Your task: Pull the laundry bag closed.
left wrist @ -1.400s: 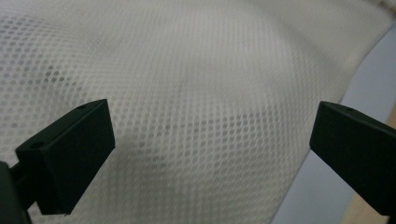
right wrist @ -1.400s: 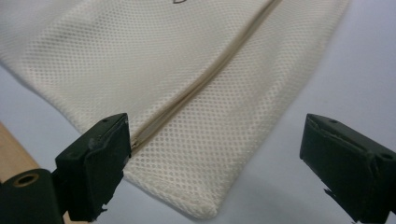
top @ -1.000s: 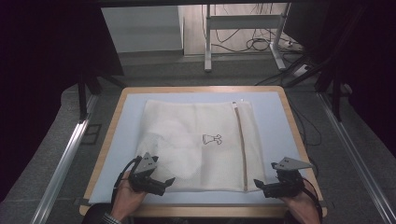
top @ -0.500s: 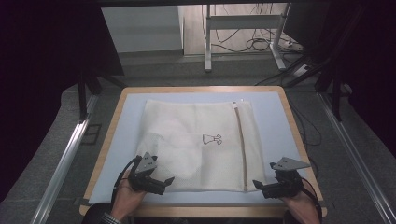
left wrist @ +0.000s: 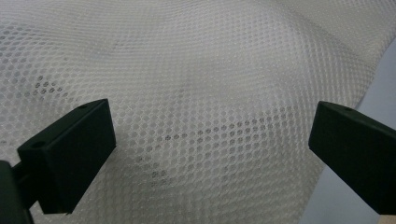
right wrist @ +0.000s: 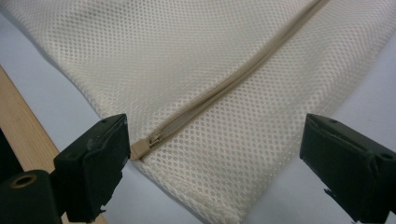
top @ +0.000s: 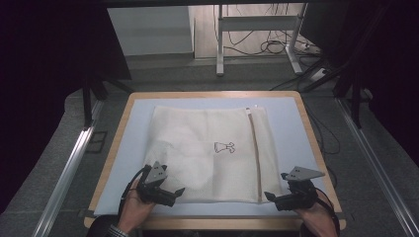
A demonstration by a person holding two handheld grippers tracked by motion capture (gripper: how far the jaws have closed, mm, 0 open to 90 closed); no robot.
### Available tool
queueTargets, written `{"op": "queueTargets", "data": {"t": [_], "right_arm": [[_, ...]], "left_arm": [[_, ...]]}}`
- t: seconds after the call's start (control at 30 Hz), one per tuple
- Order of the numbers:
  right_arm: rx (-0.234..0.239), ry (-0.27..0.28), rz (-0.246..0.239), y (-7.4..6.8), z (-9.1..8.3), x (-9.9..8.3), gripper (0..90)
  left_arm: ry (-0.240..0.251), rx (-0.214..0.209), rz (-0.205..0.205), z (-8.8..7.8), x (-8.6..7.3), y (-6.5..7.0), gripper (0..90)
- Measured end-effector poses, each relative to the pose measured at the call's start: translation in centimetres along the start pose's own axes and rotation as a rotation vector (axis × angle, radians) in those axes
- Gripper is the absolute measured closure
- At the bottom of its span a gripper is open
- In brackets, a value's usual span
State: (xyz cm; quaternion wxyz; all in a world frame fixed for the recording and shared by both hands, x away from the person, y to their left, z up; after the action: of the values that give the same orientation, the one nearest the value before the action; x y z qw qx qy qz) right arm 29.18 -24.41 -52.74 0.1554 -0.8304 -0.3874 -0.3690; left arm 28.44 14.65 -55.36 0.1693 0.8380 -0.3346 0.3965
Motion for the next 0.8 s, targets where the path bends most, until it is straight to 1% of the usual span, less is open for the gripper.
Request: {"op": "queueTargets", "data": {"t": [0.17, 0.23, 0.4, 0.5, 0.57, 0.7, 0.8], "right_arm": [[-0.005, -0.002, -0.019, -0.2, 0.2, 0.1, 8.5], [-0.009, -0.001, -0.025, -0.3, 0.3, 0.2, 6.8], [-0.009, -0.016, -0.027, -0.7, 0.9, 0.1, 1.8], [-0.008, -0.018, -0.024, -1.0, 1.3, 0.3, 1.7], [-0.001, -0.025, -0.031, -1.1, 1.4, 0.3, 1.7], [0.007, -0.073, -0.044, -1.6, 1.7, 0.2, 4.2], [0.002, -0.114, -0.067, -1.9, 2.0, 0.1, 8.1]], "left_arm": [[-0.001, 0.001, 0.001, 0.0, 0.0, 0.0, 0.1], [-0.003, 0.002, 0.003, 0.0, 0.0, -0.1, 0.2], [-0.004, 0.002, 0.003, 0.1, 0.0, -0.1, 0.1], [-0.004, 0.002, 0.004, 0.1, 0.0, 0.0, 0.2], [-0.006, 0.001, 0.006, 0.1, 0.0, 0.0, 0.2], [-0.010, 0.000, 0.007, 0.2, -0.1, 0.0, 0.2], [-0.012, 0.002, 0.010, 0.2, -0.1, 0.1, 0.2]]}}
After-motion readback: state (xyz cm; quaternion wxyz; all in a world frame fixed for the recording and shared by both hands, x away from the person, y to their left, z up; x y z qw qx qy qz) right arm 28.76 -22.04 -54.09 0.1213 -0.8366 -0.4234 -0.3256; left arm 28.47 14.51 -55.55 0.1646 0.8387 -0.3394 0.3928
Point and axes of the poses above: each handheld gripper's, and its own axes: z roughly forward along the jaws, x roughly out of its top, y roughly to its right, the point moved 5 cm from there along z, roughly forward along the jaws, and after that the axes turned 3 degrees about -z, right-handed, at the moved point
